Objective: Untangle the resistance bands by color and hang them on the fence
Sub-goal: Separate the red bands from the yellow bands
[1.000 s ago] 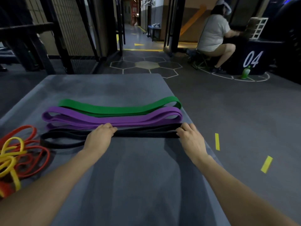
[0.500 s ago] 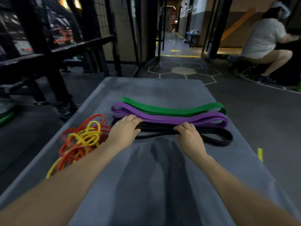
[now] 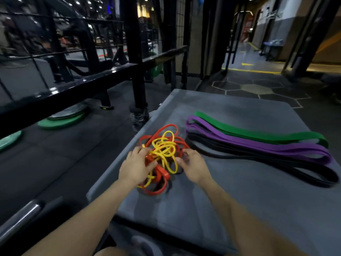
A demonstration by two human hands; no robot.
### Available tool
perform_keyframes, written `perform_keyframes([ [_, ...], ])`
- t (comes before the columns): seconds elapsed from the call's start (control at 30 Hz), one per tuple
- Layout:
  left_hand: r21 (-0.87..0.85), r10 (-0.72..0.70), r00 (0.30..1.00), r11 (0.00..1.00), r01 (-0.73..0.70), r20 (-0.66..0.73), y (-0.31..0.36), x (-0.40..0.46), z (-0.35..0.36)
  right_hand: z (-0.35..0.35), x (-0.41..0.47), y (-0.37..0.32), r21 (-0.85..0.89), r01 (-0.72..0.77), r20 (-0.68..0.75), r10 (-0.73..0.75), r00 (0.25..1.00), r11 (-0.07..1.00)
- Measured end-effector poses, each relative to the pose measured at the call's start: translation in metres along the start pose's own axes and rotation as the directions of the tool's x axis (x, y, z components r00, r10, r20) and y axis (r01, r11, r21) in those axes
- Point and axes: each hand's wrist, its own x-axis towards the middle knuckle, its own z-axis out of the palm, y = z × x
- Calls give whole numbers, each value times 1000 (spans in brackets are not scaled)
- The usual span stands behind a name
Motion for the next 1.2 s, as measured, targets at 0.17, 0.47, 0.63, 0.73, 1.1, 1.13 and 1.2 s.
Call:
perform_keyframes([
  [0.17,-319,-126,992,941,114,-18,-10,-14,7,28,-5,-26,143,34,48,-41,998,989],
  [0.47,-564,-292,950,805,182,-110,-1,-27,14,39,-11,-20,236,74,-29,-69,997,969],
  [0.63,-541,-291,951,818,192,-102,1,-24,14,27,-8,-22,284,112,-123,-80,989,952],
  [0.73,-629,-332,938,751,201,-97,-3,-30,7,22,-8,-28,3,247,-257,-238,937,969],
  [1.1,-556,-442,897,742,375,16,-21,-47,1,52,-5,-26,-356,276,10,-291,957,893],
  [1.13,-525,-451,892,751,400,35,-20,-49,0,52,-5,-27,-366,280,11,-297,955,887],
  [1.2,-499,-443,896,770,397,30,-17,-51,-3,50,-5,-30,-349,271,7,-286,958,897],
])
